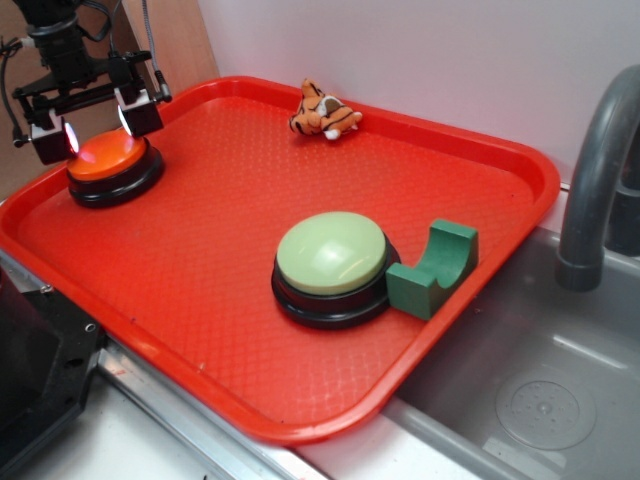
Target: Push the orange button.
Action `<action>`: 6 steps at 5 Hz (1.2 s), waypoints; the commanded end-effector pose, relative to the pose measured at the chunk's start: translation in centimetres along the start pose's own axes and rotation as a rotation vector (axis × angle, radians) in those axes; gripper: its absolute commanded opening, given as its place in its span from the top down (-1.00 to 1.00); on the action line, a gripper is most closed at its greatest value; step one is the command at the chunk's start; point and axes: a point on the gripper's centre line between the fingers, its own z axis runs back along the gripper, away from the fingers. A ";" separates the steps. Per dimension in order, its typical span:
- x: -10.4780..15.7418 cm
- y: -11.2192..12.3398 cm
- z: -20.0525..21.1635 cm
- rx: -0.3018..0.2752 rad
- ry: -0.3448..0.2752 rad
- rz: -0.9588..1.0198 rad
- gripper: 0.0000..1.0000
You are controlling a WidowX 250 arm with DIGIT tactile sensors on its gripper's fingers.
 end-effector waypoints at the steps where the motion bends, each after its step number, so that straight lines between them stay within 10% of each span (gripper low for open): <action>1: -0.3 1.5 3.9 -0.056 -0.070 -0.016 -1.00; 6: -1.4 2.5 9.4 -0.117 -0.179 -0.027 -1.00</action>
